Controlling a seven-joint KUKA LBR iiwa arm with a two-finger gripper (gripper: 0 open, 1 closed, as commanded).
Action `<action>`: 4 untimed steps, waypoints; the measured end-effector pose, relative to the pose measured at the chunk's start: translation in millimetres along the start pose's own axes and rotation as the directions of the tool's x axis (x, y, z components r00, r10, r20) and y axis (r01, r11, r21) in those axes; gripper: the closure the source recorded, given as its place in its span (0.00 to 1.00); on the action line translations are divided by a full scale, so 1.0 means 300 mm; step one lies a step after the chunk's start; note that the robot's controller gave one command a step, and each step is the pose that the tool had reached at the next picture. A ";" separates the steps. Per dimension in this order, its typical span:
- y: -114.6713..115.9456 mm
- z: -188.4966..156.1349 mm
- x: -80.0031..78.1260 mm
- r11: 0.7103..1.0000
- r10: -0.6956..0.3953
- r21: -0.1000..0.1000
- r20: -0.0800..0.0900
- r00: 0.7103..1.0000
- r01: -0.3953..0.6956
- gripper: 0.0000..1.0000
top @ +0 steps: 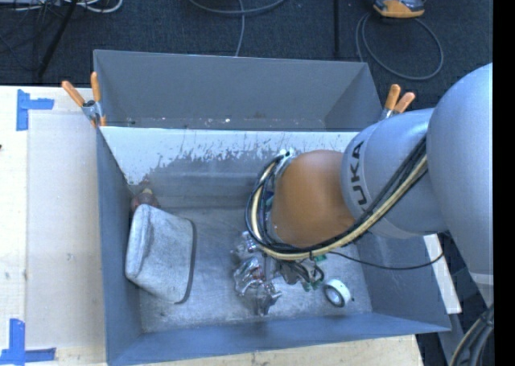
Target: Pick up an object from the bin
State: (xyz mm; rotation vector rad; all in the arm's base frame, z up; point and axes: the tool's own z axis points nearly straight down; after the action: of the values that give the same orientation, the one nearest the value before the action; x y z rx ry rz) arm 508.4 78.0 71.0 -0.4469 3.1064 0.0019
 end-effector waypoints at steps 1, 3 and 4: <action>-0.001 -0.003 -0.003 1.000 0.005 0.000 -0.001 1.000 -0.005 0.00; 0.000 -0.175 -0.008 1.000 0.011 0.001 0.000 1.000 -0.011 1.00; 0.002 -0.252 -0.011 1.000 0.014 0.001 -0.001 1.000 -0.014 1.00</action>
Offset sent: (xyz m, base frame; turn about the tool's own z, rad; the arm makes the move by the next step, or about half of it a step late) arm 0.0000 0.0000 0.0000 0.0000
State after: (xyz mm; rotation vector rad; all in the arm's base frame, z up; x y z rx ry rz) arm 511.2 79.2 146.8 -0.4248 3.1109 0.0007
